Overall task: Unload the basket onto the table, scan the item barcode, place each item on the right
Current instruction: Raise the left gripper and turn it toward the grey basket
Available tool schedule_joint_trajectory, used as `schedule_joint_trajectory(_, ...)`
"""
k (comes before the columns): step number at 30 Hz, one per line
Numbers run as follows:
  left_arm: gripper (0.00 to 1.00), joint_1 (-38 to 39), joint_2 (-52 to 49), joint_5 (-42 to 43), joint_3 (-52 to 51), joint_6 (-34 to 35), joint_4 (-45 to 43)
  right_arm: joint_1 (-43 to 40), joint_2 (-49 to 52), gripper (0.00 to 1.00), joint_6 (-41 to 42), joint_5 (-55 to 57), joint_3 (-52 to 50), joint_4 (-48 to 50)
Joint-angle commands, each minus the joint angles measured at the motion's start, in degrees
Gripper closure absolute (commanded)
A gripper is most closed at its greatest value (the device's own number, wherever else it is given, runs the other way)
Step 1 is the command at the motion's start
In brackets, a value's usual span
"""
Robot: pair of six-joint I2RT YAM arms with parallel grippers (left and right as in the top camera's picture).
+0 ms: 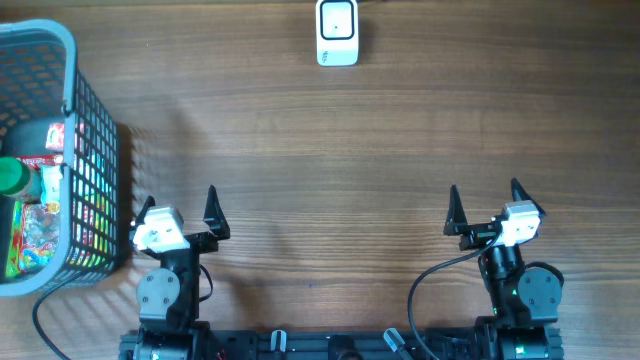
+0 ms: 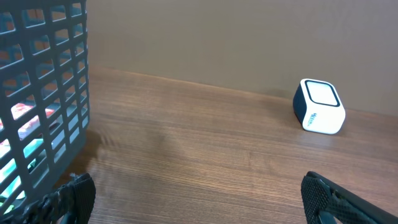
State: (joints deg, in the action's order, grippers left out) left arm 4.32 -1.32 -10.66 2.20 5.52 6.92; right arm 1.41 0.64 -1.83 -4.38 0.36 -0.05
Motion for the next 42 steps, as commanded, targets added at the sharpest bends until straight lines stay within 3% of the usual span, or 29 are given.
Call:
schedule_joint_trajectory(1,0.00,-0.4,0.1,-0.5,-0.2,0.8,0.0,0.7,-0.2,0.00,-1.0,1.2,-0.1,0.1)
schedule_joint_trajectory(34,0.00,-0.4,0.1,-1.6,-0.2,0.9,0.0,0.7,-0.2,0.00,-1.0,1.2,-0.1,0.1)
schedule_joint_trajectory(38,0.00,-0.3,0.1,0.4,-0.2,5.6,-1.0,0.7,-0.2,0.00,-1.0,1.2,-0.1,0.1)
schedule_joint_trajectory(42,0.00,-0.3,0.1,8.0,0.3,8.9,-1.1,0.7,-0.2,0.00,-1.0,1.2,-0.1,0.1)
